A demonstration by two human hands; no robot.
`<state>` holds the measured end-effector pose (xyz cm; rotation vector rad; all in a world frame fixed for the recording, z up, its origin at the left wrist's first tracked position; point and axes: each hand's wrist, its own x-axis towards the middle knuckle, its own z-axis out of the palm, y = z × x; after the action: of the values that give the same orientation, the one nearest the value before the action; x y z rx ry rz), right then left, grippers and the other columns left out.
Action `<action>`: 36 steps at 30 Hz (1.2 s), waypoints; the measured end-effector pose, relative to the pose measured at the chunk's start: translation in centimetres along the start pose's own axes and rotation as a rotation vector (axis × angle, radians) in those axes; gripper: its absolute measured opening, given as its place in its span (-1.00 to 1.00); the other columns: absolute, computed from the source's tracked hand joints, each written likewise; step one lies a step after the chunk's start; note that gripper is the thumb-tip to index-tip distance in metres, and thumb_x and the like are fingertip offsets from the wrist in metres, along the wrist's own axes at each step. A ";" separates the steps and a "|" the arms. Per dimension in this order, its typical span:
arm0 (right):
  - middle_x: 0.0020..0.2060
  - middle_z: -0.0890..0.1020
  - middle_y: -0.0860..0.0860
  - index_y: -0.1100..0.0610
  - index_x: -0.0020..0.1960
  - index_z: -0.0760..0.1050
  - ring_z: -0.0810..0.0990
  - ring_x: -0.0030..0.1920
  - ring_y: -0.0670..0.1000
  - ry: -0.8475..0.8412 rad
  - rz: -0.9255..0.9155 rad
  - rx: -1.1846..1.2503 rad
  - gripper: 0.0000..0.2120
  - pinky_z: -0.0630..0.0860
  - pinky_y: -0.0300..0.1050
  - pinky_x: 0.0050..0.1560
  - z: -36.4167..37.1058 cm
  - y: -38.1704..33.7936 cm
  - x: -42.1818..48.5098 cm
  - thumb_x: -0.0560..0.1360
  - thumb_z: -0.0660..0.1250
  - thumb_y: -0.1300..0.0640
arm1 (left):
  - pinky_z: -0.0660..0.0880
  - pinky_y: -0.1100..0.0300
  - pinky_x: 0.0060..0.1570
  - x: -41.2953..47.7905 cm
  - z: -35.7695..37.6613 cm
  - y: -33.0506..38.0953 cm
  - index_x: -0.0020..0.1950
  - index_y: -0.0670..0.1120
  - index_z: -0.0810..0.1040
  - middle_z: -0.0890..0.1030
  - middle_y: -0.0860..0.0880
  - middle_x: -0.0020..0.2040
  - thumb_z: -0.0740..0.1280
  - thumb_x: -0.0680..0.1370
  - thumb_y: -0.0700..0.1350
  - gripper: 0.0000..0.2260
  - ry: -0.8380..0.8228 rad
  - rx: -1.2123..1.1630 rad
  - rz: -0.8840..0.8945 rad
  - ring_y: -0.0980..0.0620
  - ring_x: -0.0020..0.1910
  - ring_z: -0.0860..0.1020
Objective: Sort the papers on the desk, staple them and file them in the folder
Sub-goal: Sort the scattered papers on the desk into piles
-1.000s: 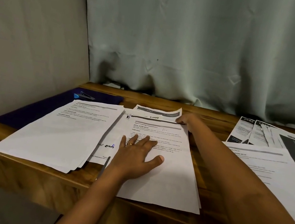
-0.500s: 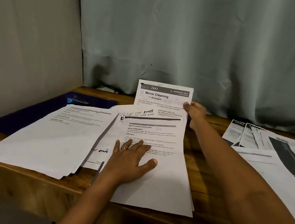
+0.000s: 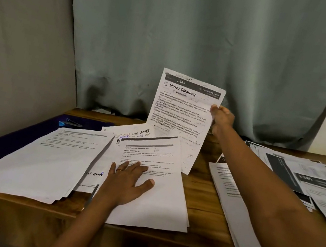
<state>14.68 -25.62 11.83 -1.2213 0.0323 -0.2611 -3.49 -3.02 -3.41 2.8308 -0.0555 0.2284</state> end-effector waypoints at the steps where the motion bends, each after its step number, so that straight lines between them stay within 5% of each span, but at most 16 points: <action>1: -0.04 0.65 0.12 0.15 -0.16 0.48 0.65 -0.15 0.09 0.006 -0.008 0.018 -0.89 0.63 0.02 -0.19 -0.4 -0.6 -0.1 0.55 0.30 0.26 | -0.19 -0.15 0.46 0.0 0.0 0.1 0.50 0.21 0.16 0.10 0.10 0.56 -0.34 0.15 0.62 0.02 0.001 -0.002 -0.002 -0.03 0.54 0.01; 8: -0.07 0.66 0.11 0.20 -0.05 0.53 0.67 -0.19 0.06 0.084 -0.158 0.092 -0.97 0.64 -0.07 -0.23 -3.3 -5.1 -1.3 0.53 0.33 0.24 | -0.17 -0.17 0.46 -0.3 -0.6 0.4 0.50 0.18 0.18 0.12 0.08 0.55 -0.29 0.14 0.64 0.04 -0.019 0.020 -0.003 -0.07 0.54 0.04; 15: -0.36 0.51 -0.04 0.09 -0.30 0.37 0.52 -0.41 -0.15 0.351 -0.329 0.111 -0.74 0.49 -0.27 -0.31 -8.3 -10.1 -2.6 0.55 0.29 0.19 | -0.15 -0.18 0.47 -0.6 -1.1 0.8 0.52 0.15 0.15 0.10 0.05 0.56 -0.08 0.45 0.42 -0.31 -0.048 0.064 -0.006 -0.09 0.54 0.04; 17: -0.24 0.57 0.01 0.11 -0.23 0.42 0.62 -0.20 -0.02 0.461 -0.374 0.056 -0.82 0.58 -0.14 -0.20 -10.7 -11.4 -2.4 0.55 0.26 0.17 | -0.14 -0.18 0.47 -0.5 -1.0 0.9 0.52 0.14 0.15 0.11 0.04 0.56 -0.07 0.46 0.42 -0.31 -0.057 0.077 -0.004 -0.10 0.54 0.04; 20: -0.11 0.55 -0.04 0.17 0.11 0.46 0.59 -0.21 -0.11 0.572 -0.396 -0.024 -0.83 0.47 -0.36 -0.36 -14.9 -12.9 -3.1 0.61 0.16 0.13 | -0.12 -0.23 0.45 -0.3 -1.1 1.0 0.53 0.11 0.16 0.12 0.04 0.56 -0.03 0.54 0.36 -0.39 -0.051 0.118 0.022 -0.12 0.53 0.07; 26: 0.18 0.55 0.06 0.16 0.30 0.41 0.57 0.09 0.00 0.754 -0.289 -0.294 -0.72 0.41 -0.27 -0.03 -23.9 -13.1 -4.9 0.63 0.13 0.13 | -0.23 -0.26 0.42 -0.1 -1.6 1.4 0.53 0.09 0.14 0.13 0.00 0.56 -0.19 0.49 0.40 -0.30 -0.053 0.261 0.054 -0.07 0.54 0.06; 30: 0.25 0.52 0.10 0.20 0.34 0.41 0.54 0.19 0.10 0.754 -0.166 -0.454 -0.68 0.37 -0.28 0.00 -28.8 -11.6 -5.8 0.60 0.17 0.18 | -0.26 -0.20 0.45 0.1 -1.7 2.6 0.53 0.08 0.16 0.14 -0.02 0.55 -0.25 0.42 0.42 -0.22 0.029 0.269 0.131 -0.04 0.54 0.06; 36: 0.09 0.56 0.20 0.28 0.15 0.47 0.52 0.13 0.17 0.550 -0.071 -0.871 -0.68 0.42 0.02 0.11 -30.8 -8.3 -6.2 0.58 0.12 0.08 | -0.14 -0.12 0.49 0.6 -1.7 8.8 0.53 0.03 0.18 0.19 -0.04 0.54 -0.25 0.40 0.46 -0.16 0.121 -0.014 0.260 -0.04 0.52 0.12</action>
<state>2.07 -55.41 8.19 -1.9781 0.6351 -0.6848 -3.67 -10.94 0.83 2.7834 -0.3975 0.4527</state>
